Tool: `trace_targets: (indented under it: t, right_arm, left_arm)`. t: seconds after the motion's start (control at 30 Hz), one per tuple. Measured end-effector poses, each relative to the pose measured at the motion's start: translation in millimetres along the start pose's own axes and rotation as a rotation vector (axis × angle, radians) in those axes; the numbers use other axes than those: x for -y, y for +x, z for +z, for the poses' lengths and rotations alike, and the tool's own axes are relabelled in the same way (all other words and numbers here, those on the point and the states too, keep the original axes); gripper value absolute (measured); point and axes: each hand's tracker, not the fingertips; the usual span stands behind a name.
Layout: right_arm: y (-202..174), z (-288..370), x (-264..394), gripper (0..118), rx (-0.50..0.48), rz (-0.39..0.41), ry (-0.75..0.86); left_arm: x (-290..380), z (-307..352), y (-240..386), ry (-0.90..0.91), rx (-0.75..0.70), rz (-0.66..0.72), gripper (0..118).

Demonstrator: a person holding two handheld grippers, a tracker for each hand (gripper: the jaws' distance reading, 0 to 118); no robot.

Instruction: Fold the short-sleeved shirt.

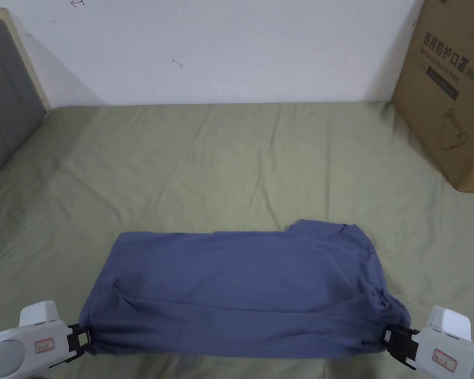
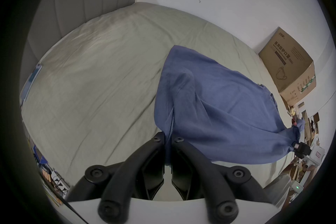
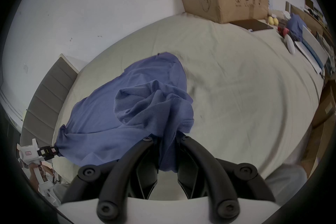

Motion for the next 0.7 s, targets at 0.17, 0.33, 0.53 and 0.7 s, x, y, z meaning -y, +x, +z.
trace_targets:
  t: [0.17,0.33,0.53,0.7]
  right_arm:
    - [11,-18,34,14,0.063,0.018,-0.067]
    - [0,-35,48,14,0.150,0.207,-0.110]
    - [-16,-9,28,39,0.156,0.200,-0.068]
    - [-45,46,-18,91,0.098,0.299,0.166]
  left_arm:
    - [35,-1,-4,-0.051,-0.029,0.010,3]
    - [53,-17,4,-0.085,-0.107,-0.096,3]
    - [45,2,30,-0.090,-0.151,-0.165,54]
    - [19,52,52,0.143,-0.101,-0.207,109]
